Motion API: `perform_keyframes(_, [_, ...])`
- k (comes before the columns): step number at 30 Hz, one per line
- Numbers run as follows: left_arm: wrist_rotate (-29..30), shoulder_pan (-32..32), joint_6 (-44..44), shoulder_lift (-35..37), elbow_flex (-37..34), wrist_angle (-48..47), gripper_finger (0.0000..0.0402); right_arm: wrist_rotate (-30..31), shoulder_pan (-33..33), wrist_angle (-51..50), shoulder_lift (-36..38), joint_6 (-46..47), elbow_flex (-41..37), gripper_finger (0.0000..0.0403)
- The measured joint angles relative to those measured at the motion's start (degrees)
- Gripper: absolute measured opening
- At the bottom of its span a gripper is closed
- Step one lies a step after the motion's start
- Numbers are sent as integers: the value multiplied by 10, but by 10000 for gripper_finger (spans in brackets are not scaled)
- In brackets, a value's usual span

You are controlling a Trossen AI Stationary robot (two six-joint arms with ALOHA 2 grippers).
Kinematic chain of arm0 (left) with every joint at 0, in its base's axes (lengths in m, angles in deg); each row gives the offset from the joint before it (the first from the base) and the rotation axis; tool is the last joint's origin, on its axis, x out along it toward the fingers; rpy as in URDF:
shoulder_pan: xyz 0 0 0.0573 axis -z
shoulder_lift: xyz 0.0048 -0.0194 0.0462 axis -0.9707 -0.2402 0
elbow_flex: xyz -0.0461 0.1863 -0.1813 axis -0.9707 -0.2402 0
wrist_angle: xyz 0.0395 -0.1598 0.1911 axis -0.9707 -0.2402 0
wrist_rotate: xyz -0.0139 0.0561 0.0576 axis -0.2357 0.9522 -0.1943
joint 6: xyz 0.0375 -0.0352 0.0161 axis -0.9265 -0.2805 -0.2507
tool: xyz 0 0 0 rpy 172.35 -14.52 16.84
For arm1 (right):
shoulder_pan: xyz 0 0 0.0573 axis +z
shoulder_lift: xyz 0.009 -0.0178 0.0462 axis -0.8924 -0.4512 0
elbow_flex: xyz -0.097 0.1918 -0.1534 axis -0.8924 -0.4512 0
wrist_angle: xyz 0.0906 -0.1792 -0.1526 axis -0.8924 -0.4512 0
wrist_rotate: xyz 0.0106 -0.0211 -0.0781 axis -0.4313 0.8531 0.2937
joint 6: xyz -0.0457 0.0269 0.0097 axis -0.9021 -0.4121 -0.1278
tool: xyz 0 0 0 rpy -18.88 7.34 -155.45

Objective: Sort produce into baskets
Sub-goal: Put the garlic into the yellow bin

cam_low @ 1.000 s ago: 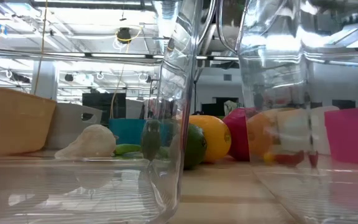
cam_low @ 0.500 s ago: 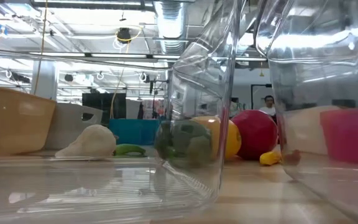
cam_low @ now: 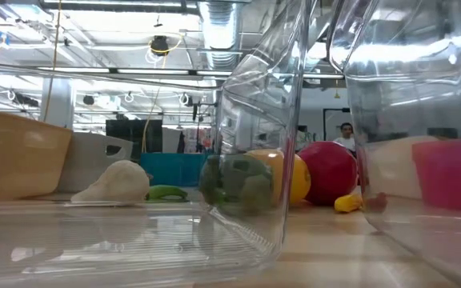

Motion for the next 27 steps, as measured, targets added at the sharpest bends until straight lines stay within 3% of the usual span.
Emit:
perform_keyframes(13, [-7, 0, -23, 0, 6, -4, 265, 0, 0, 1, 0, 1, 0, 393])
perform_keyframes(20, [20, 5, -19, 0, 36, -5, 259, 0, 0, -10, 0, 1, 0, 393])
perform_keyframes(27, [11, 7, -35, 0, 61, -13, 259, 0, 0, -18, 0, 1, 0, 393])
